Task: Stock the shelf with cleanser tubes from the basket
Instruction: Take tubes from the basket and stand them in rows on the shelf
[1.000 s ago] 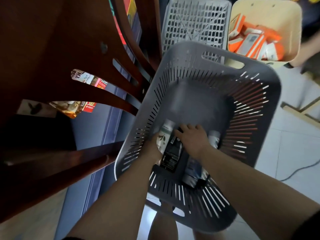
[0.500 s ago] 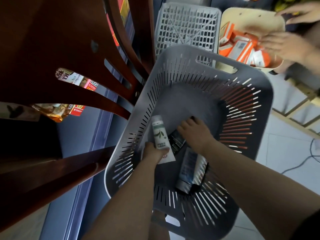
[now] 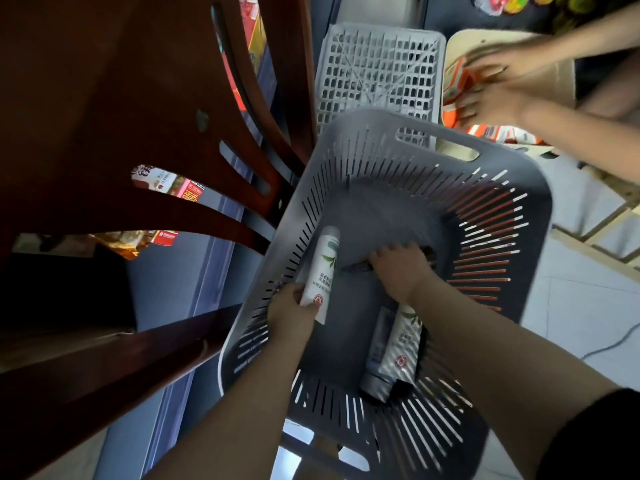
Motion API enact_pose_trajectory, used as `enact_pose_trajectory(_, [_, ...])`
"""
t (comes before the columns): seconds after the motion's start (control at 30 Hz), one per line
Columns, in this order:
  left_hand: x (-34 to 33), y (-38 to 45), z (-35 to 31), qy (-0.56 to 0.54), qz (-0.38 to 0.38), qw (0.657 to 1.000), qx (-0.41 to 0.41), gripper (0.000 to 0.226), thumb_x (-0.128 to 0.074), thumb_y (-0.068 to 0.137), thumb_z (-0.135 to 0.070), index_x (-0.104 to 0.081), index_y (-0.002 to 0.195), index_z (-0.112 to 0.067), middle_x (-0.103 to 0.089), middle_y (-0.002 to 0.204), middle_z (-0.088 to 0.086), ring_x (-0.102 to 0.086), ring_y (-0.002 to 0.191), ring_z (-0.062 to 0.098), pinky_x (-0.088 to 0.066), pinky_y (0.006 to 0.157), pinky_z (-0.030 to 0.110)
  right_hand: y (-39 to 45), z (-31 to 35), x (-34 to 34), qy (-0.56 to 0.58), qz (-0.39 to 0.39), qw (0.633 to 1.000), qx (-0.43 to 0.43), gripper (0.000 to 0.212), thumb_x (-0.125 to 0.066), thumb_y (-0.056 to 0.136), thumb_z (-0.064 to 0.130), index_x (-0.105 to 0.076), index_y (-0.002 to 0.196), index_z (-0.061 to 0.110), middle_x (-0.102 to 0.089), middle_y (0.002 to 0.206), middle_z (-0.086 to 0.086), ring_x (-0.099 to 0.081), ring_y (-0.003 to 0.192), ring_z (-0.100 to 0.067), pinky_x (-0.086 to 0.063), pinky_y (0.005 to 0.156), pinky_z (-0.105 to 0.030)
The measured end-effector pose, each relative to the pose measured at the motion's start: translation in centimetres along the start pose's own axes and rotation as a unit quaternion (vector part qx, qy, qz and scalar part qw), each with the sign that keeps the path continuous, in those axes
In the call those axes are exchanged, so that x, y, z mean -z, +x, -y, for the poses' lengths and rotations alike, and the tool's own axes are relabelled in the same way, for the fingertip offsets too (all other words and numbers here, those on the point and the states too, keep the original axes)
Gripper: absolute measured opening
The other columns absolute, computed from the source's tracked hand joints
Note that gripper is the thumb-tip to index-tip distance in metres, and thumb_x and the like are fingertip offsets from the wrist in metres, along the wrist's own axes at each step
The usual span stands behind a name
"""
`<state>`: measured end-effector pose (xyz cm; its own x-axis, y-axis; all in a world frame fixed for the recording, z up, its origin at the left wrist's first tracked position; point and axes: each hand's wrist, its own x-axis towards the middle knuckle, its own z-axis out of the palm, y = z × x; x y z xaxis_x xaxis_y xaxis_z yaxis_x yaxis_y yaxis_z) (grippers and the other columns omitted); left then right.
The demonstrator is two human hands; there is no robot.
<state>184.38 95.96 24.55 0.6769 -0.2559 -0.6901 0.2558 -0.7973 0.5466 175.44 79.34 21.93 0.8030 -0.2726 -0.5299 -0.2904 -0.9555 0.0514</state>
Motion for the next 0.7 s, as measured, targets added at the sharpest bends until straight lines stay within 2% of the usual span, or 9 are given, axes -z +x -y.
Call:
enact_pose_trajectory(0.1, [0.4, -1.2, -0.8, 0.039, -0.057, 0.996, -0.057, 0.029, -0.064, 0.085, -0.012, -0.063, 0.113, -0.005, -0.067, 0.106, 0.011, -0.058, 0.084, 0.019, -0.039, 0.068, 0.022, 0.2, -1.7, 0.6, 0.121, 0.016, 0.987, -0.101, 0.033, -0.044, 0.091, 0.014, -0.05, 0.124, 0.013, -0.054, 0.126, -0.01, -0.054, 0.114, -0.032, -0.044, 0.088, -0.037])
enact_pose_trajectory(0.23, [1.5, -2.9, -2.2, 0.043, -0.095, 0.989, -0.102, 0.022, -0.059, 0.088, -0.018, -0.067, 0.106, -0.009, -0.069, 0.098, 0.008, -0.062, 0.091, 0.025, -0.038, 0.071, 0.025, -0.4, -2.9, 2.5, 0.367, 0.017, 0.912, -0.182, 0.031, -0.05, 0.091, 0.016, -0.054, 0.121, 0.013, -0.06, 0.121, -0.013, -0.056, 0.11, -0.032, -0.042, 0.077, -0.032])
enact_pose_trajectory(0.3, [2.5, -4.1, -3.4, 0.025, -0.096, 0.987, -0.125, 0.02, -0.059, 0.088, -0.019, -0.069, 0.103, -0.01, -0.068, 0.091, 0.005, -0.062, 0.088, 0.023, -0.042, 0.072, 0.027, -1.3, -3.2, 4.2, 0.443, 0.002, 0.88, -0.173, 0.037, -0.053, 0.09, 0.011, -0.052, 0.127, 0.012, -0.061, 0.121, -0.015, -0.055, 0.113, -0.031, -0.042, 0.079, -0.033])
enact_pose_trajectory(0.37, [3.4, -6.1, -5.0, 0.016, -0.066, 0.987, -0.148, 0.02, -0.06, 0.088, -0.025, -0.071, 0.097, -0.011, -0.066, 0.084, 0.002, -0.061, 0.081, 0.019, -0.046, 0.075, 0.031, -2.5, -3.5, 6.2, 0.539, -0.022, 0.827, -0.155, 0.039, -0.058, 0.088, 0.008, -0.052, 0.126, 0.007, -0.062, 0.117, -0.016, -0.055, 0.113, -0.028, -0.043, 0.084, -0.035])
enact_pose_trajectory(0.47, [5.1, -9.8, -7.2, 0.001, -0.031, 0.982, -0.184, 0.032, -0.055, 0.077, -0.045, -0.062, 0.066, -0.015, -0.057, 0.061, 0.003, -0.053, 0.061, 0.015, -0.04, 0.064, 0.033, -5.8, -3.0, 10.7, 0.667, -0.036, 0.734, -0.121, 0.028, -0.06, 0.089, 0.009, -0.056, 0.117, 0.007, -0.058, 0.102, -0.008, -0.052, 0.099, -0.019, -0.038, 0.081, -0.03])
enact_pose_trajectory(0.53, [6.2, -11.8, -8.6, -0.018, -0.032, 0.98, -0.195, 0.043, -0.057, 0.073, -0.051, -0.063, 0.064, -0.009, -0.057, 0.059, 0.007, -0.051, 0.059, 0.014, -0.039, 0.061, 0.035, -8.0, -2.7, 13.7, 0.713, -0.047, 0.694, -0.093, 0.02, -0.056, 0.091, 0.01, -0.056, 0.112, 0.013, -0.06, 0.099, -0.005, -0.055, 0.096, -0.019, -0.042, 0.078, -0.028])
enact_pose_trajectory(0.57, [7.2, -13.6, -9.6, -0.033, -0.04, 0.98, -0.191, 0.043, -0.062, 0.077, -0.048, -0.068, 0.07, -0.006, -0.061, 0.064, 0.008, -0.053, 0.062, 0.014, -0.042, 0.062, 0.035, -9.8, -2.5, 16.0, 0.724, -0.047, 0.684, -0.07, 0.018, -0.054, 0.093, 0.012, -0.058, 0.11, 0.014, -0.063, 0.098, -0.003, -0.058, 0.095, -0.02, -0.045, 0.078, -0.025])
enact_pose_trajectory(0.63, [9.1, -17.4, -11.2, -0.051, -0.039, 0.977, -0.203, 0.025, -0.067, 0.084, -0.03, -0.074, 0.083, -0.006, -0.067, 0.072, 0.003, -0.057, 0.061, 0.005, -0.047, 0.066, 0.031, -13.3, -2.3, 20.4, 0.73, -0.048, 0.681, -0.025, 0.011, -0.052, 0.094, 0.015, -0.06, 0.102, 0.017, -0.065, 0.091, 0.003, -0.062, 0.087, -0.015, -0.049, 0.073, -0.017])
enact_pose_trajectory(0.7, [11.0, -21.0, -12.2, -0.085, -0.042, 0.972, -0.216, 0.012, -0.067, 0.084, -0.018, -0.075, 0.086, -0.009, -0.069, 0.068, -0.008, -0.057, 0.056, -0.007, -0.047, 0.062, 0.016, -16.4, -1.7, 24.2, 0.73, -0.054, 0.681, 0.024, 0.012, -0.053, 0.093, 0.012, -0.062, 0.093, 0.02, -0.066, 0.088, 0.004, -0.062, 0.081, -0.011, -0.049, 0.068, -0.016])
